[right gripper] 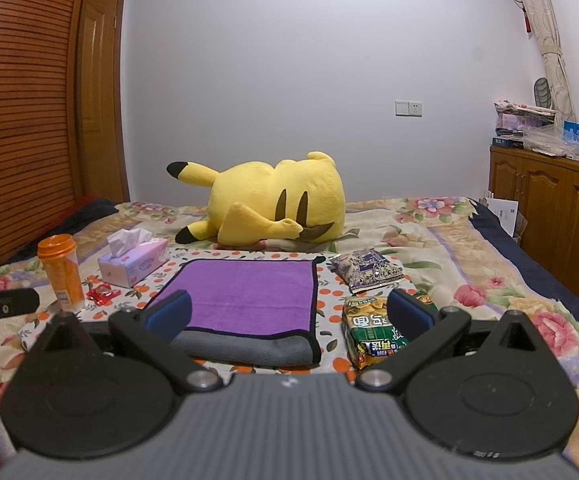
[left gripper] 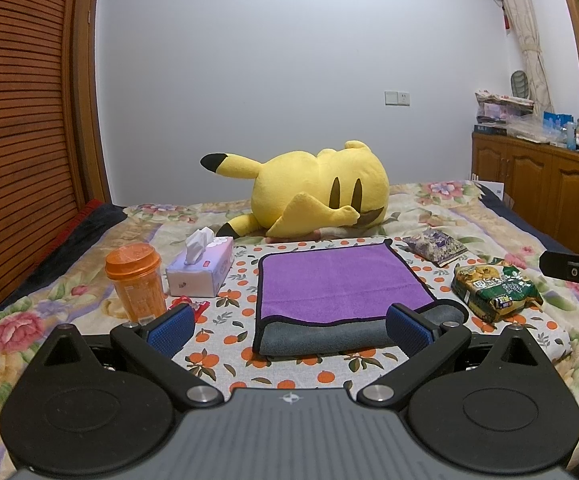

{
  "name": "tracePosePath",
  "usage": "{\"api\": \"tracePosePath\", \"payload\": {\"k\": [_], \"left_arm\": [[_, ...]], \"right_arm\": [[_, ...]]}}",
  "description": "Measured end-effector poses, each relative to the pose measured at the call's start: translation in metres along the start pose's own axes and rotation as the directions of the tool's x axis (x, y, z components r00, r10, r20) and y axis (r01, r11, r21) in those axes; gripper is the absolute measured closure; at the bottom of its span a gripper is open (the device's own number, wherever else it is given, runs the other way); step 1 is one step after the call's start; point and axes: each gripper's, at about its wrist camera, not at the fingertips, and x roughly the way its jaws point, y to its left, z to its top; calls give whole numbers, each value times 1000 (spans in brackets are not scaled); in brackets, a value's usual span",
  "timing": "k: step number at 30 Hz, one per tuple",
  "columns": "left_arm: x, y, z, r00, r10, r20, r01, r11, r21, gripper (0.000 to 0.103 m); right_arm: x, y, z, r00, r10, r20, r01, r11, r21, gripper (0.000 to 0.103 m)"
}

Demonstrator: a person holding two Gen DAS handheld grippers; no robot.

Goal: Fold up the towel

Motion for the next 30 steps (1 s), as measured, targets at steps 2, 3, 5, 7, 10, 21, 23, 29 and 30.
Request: {"api": "tracePosePath", "payload": {"k": [2, 3, 5, 7, 10, 21, 23, 29, 30], "left_arm": [[0, 0, 0, 1000, 0, -1, 0, 1000, 0, 0], [0, 0, 0, 1000, -1, -2, 1, 1000, 0, 0], [3, 0, -3, 1000, -2, -6, 2, 1000, 1, 0], [4, 1, -2, 1000, -3, -11, 3, 1000, 4, 0], [6, -2, -3, 1000, -5, -27, 5, 1000, 9, 0], [18, -4, -3, 997, -4, -74, 6, 1000, 28, 0], [22, -6, -3, 997, -3, -81, 6, 1000, 28, 0], [33, -6, -1, 995, 0, -96, 3, 999, 33, 0], [35, -6, -1, 995, 1, -97, 3, 999, 36, 0]], "right_arm": [[-1, 0, 1, 1000, 0, 0, 0, 1000, 0, 0], [-1, 1, 1, 1000, 0, 0, 0, 1000, 0, 0], [-1, 0, 1, 1000, 1, -3, -1, 1000, 0, 0], [-2, -1, 2, 1000, 2, -7, -2, 1000, 0, 0], [4, 2, -1, 1000, 2, -16, -2, 1000, -6, 0], [17, 7, -3, 999, 7, -41, -8, 1000, -29, 0], [19, 8, -3, 999, 6, -45, -7, 1000, -30, 0], [28, 9, -3, 998, 7, -61, -9, 999, -33, 0], [30, 9, -3, 998, 7, -64, -9, 999, -34, 0]]}}
